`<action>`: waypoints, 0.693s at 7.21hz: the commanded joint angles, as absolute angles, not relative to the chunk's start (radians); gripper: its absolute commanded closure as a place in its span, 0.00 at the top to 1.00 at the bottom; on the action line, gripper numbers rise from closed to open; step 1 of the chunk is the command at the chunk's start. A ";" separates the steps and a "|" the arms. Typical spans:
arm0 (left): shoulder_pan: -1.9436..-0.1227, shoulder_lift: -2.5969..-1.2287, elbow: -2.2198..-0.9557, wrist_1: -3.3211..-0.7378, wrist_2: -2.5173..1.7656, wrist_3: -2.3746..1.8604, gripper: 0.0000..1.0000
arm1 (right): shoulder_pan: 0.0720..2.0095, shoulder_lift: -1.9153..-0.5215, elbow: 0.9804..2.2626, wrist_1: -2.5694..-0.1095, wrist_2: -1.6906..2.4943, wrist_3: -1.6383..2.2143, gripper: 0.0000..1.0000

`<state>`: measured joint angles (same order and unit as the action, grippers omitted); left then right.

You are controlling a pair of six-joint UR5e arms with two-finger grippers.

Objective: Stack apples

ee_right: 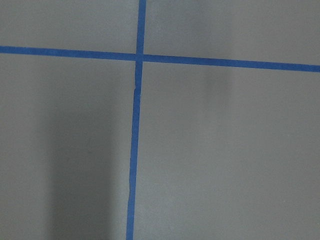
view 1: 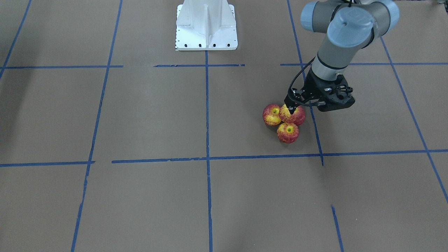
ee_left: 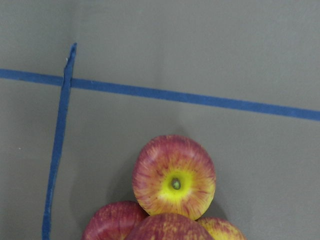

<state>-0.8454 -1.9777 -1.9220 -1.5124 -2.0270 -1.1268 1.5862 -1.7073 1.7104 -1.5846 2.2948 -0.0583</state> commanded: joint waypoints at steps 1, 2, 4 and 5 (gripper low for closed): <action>-0.948 -1.846 -2.081 -1.477 -2.063 -0.965 1.00 | 1.586 -1.707 1.710 -1.585 2.295 -0.058 1.00; -1.006 -1.772 -2.106 -1.485 -2.119 -0.856 1.00 | 1.586 -1.707 1.710 -1.585 2.296 -0.058 1.00; -1.153 -1.605 -2.096 -1.493 -2.221 -0.505 1.00 | 1.586 -1.707 1.710 -1.585 2.295 -0.058 1.00; -1.304 -1.542 -2.062 -1.494 -2.300 -0.341 1.00 | 1.586 -1.707 1.710 -1.585 2.295 -0.058 1.00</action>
<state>-1.1561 -1.6331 -2.0878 -1.4908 -2.2120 -0.5483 1.5862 -1.7074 1.7103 -1.5847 2.2950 -0.0583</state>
